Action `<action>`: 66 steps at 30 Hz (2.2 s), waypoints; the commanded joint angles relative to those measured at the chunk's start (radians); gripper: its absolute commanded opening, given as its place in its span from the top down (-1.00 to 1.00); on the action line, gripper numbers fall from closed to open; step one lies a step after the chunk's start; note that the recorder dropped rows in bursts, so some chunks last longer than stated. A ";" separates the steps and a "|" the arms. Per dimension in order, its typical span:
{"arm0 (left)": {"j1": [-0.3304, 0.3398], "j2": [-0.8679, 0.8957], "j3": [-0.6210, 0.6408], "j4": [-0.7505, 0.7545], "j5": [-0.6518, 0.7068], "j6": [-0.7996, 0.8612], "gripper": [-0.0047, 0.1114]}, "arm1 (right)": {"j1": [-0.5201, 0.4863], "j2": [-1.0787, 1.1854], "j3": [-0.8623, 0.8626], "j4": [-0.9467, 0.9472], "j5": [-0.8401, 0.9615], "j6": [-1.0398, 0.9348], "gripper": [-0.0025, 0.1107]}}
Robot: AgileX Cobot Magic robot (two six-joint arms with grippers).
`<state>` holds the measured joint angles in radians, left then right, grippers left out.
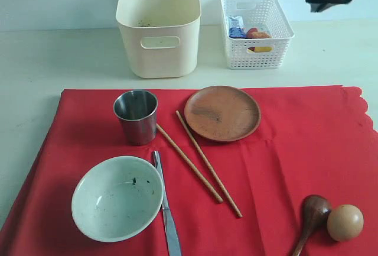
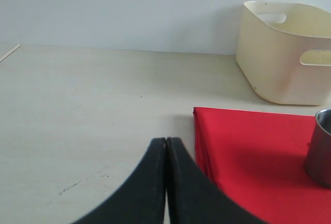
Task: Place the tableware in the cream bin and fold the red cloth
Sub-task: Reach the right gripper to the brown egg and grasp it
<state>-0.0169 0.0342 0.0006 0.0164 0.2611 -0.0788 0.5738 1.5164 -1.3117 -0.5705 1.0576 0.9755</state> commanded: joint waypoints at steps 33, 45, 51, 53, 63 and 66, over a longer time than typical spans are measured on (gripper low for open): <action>-0.005 0.005 -0.001 -0.006 -0.004 0.005 0.90 | 0.078 -0.225 0.820 0.323 -0.281 0.131 -0.20; -0.005 0.005 -0.001 -0.006 -0.004 0.005 0.90 | 0.078 -0.203 0.964 0.186 -0.501 0.550 -0.01; -0.005 0.005 -0.001 -0.006 -0.004 0.005 0.90 | 0.078 -0.203 0.975 0.127 -0.498 0.638 0.35; -0.005 0.005 -0.001 -0.006 -0.004 0.005 0.90 | 0.078 -0.203 0.975 0.096 -0.442 0.690 0.43; -0.005 0.005 -0.001 -0.006 -0.004 0.005 0.90 | 0.078 -0.203 0.975 0.080 -0.395 0.734 0.75; -0.005 0.005 -0.001 -0.006 -0.004 0.005 0.90 | 0.078 -0.210 0.975 0.080 -0.395 0.737 0.96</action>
<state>-0.0169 0.0342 0.0006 0.0164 0.2611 -0.0788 0.6501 1.3110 -0.3451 -0.4840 0.6567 1.7038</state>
